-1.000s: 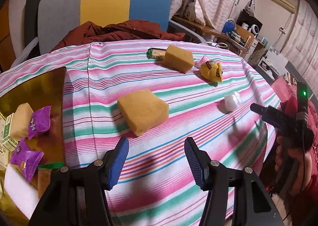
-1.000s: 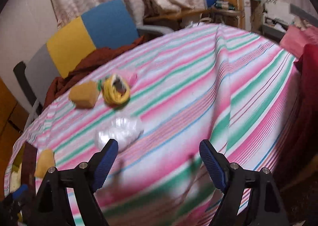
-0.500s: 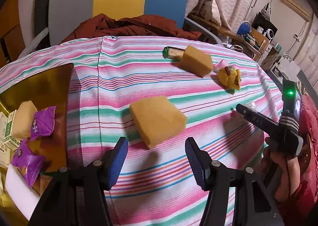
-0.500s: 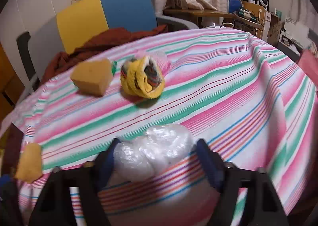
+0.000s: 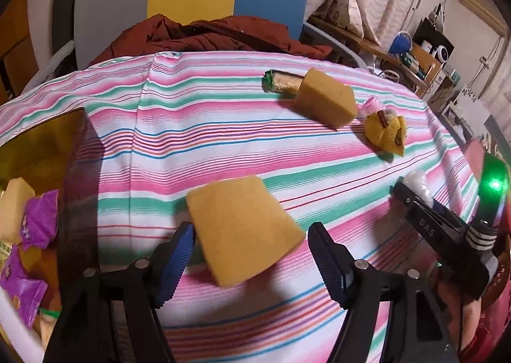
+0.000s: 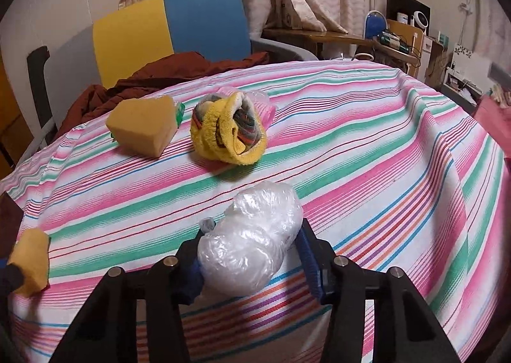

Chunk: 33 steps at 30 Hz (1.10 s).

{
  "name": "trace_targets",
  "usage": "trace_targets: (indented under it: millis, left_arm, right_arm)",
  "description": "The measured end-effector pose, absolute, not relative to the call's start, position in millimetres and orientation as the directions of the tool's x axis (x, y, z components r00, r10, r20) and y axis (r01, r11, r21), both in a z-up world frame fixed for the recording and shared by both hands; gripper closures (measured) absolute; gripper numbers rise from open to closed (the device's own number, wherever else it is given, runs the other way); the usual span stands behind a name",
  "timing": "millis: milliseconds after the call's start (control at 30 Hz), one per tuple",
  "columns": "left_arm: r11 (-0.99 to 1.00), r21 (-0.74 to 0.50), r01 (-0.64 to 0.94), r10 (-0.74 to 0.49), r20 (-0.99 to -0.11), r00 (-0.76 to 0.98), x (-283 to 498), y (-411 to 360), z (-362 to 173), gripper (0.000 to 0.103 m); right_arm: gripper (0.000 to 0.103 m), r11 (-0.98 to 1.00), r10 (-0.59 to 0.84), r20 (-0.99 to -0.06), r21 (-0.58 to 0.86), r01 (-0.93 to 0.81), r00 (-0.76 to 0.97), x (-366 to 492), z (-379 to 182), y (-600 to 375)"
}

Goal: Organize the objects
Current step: 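Grasp the fallen yellow sponge with the left gripper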

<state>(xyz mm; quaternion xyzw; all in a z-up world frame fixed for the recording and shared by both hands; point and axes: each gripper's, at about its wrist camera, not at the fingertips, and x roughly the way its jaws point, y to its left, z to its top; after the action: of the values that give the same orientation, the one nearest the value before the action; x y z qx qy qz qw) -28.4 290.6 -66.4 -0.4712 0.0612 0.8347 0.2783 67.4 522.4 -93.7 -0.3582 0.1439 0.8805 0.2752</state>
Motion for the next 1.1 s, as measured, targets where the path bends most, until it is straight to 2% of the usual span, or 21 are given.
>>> trace_targets:
  millis: [367,467,600,767,967,1100]
  left_arm:
    - [-0.846,-0.074,-0.527,0.352,-0.82,-0.451,-38,305,-88,0.029]
    - [-0.845,-0.067,-0.53,0.356,-0.81,-0.466,-38,303,-86,0.039]
    - [-0.82,-0.114,-0.561,0.42,-0.786,-0.454,-35,303,-78,0.043]
    - [-0.782,-0.099,-0.615,0.472,-0.738,-0.482,-20,312,-65,0.043]
    - [-0.768,-0.07,-0.636,0.454,-0.76,-0.464,-15,318,-83,0.043]
    - [-0.74,-0.008,-0.672,0.465,-0.728,-0.504,-3,318,-89,0.043]
  right_arm:
    - [0.051,-0.806,0.389,-0.7,0.056,-0.589,-0.599,68,-95,521]
    - [0.051,-0.806,0.389,-0.699,0.057,-0.589,-0.6,69,-95,521]
    - [0.051,-0.807,0.39,-0.698,0.056,-0.589,-0.601,69,-95,521]
    - [0.051,-0.806,0.39,-0.698,0.056,-0.589,-0.6,69,-95,521]
    - [0.052,-0.806,0.395,-0.696,0.051,-0.59,-0.599,69,-96,521]
    - [0.056,-0.798,0.406,-0.691,0.05,-0.6,-0.598,70,-95,521]
